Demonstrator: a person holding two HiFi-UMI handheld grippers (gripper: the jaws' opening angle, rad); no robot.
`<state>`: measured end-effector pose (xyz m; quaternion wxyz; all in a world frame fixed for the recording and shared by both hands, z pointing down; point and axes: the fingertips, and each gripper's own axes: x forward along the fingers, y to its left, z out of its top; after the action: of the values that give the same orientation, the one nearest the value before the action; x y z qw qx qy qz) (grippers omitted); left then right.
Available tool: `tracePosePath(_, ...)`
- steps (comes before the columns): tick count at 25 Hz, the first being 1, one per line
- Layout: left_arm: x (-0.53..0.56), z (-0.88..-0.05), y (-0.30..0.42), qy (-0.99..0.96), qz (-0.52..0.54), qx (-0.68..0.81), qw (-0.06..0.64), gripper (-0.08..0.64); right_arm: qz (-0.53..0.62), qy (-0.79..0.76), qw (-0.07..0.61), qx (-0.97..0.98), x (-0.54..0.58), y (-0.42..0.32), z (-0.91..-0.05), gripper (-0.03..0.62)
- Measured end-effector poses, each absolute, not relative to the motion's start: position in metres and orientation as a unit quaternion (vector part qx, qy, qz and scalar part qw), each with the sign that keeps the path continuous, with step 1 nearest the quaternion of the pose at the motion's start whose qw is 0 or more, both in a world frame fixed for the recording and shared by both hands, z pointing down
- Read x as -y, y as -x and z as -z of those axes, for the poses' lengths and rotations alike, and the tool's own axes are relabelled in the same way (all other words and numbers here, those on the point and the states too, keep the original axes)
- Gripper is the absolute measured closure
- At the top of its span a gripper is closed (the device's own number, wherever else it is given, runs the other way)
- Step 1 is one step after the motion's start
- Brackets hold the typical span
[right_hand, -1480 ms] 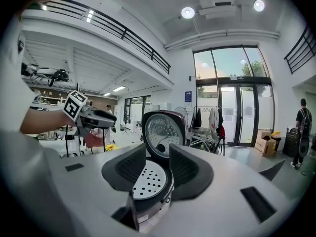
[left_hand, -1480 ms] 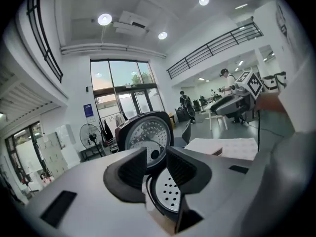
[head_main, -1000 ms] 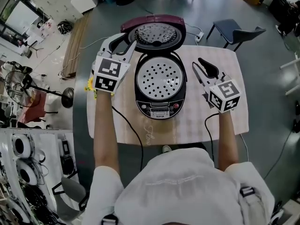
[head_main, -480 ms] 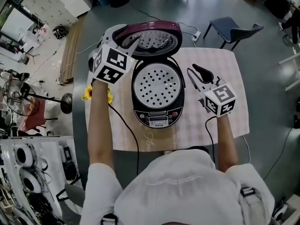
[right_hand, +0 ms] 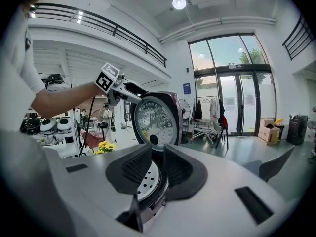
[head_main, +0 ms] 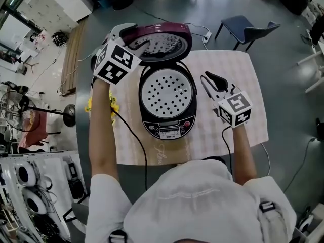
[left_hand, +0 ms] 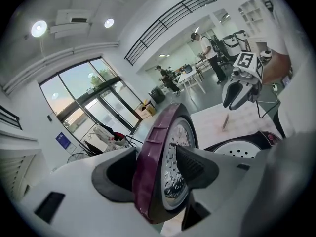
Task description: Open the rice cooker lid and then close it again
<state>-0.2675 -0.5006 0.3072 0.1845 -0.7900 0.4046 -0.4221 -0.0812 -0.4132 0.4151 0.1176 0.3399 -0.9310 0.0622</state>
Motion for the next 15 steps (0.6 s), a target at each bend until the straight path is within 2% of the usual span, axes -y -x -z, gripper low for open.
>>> tracePosePath(8,0.492,-0.304,0.264,0.813,0.363,-0.428,0.153,0.288,-0.072,-0.346,0.11,0.929,0.404,0.077,-0.414,0.508)
tracePosePath(15,0.474,-0.307,0.262,0.8,0.382,-0.434,0.159,0.291,-0.069,-0.351,0.1,0.928,0.394,0.068,-0.405,0.515)
